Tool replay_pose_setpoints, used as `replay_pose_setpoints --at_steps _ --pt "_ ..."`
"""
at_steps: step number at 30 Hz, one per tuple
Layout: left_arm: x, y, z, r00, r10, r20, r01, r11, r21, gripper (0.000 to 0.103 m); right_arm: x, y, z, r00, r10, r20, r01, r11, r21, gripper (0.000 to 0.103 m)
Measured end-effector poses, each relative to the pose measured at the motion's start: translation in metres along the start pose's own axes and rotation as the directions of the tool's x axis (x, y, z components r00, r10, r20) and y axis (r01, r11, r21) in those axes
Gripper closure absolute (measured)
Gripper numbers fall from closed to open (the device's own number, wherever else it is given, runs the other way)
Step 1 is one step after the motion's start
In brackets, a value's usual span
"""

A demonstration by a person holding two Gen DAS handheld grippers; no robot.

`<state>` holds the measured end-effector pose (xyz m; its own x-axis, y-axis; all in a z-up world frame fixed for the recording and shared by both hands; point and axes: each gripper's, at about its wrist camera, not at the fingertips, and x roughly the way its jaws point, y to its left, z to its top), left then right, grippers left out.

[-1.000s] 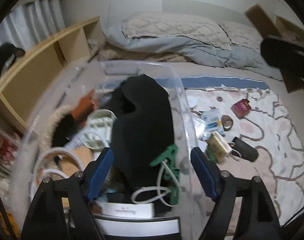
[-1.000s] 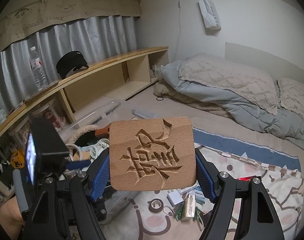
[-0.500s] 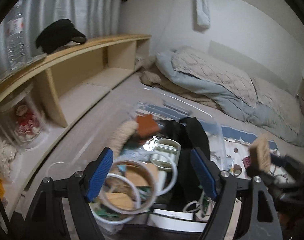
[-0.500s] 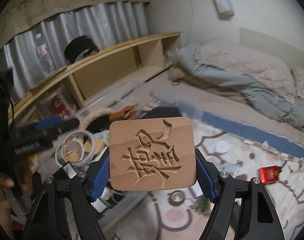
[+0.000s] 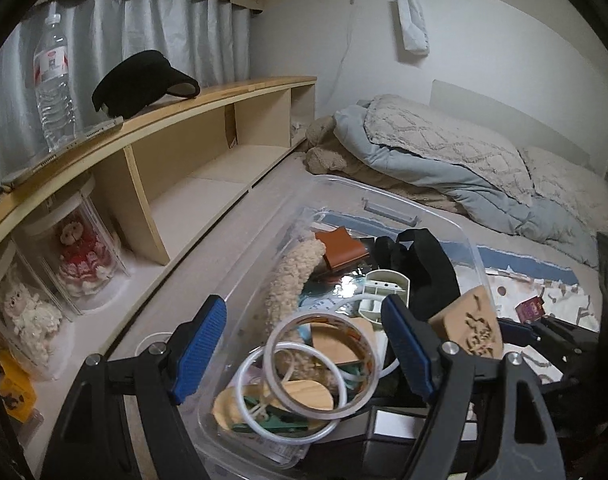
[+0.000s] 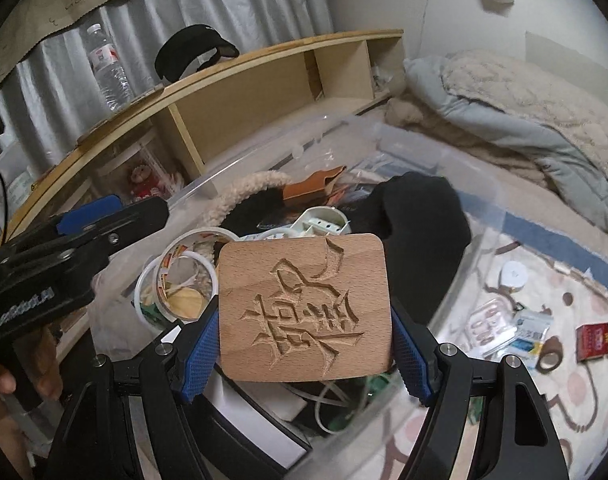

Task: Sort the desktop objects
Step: 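Lower the plaque and clothespin into the bin and open both grippers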

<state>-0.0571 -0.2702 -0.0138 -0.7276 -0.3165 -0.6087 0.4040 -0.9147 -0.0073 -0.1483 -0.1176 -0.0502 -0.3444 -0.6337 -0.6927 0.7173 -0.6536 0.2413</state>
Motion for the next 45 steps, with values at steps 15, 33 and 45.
replay_pose_setpoints --at_steps 15,33,45 --pt "-0.003 0.012 -0.004 1.000 0.008 0.007 -0.008 1.000 0.007 0.023 0.021 -0.004 -0.007 0.993 0.112 -0.041 -0.101 0.970 0.222 0.010" --pt "-0.006 0.013 -0.005 1.000 0.001 0.008 -0.001 1.000 0.008 0.023 0.018 0.007 -0.009 0.985 0.109 -0.133 -0.086 0.982 0.167 0.037" --pt "-0.004 0.009 -0.006 1.000 -0.003 0.004 0.002 1.000 0.026 0.023 0.019 -0.014 0.005 0.993 0.112 0.026 -0.115 0.980 0.165 0.068"
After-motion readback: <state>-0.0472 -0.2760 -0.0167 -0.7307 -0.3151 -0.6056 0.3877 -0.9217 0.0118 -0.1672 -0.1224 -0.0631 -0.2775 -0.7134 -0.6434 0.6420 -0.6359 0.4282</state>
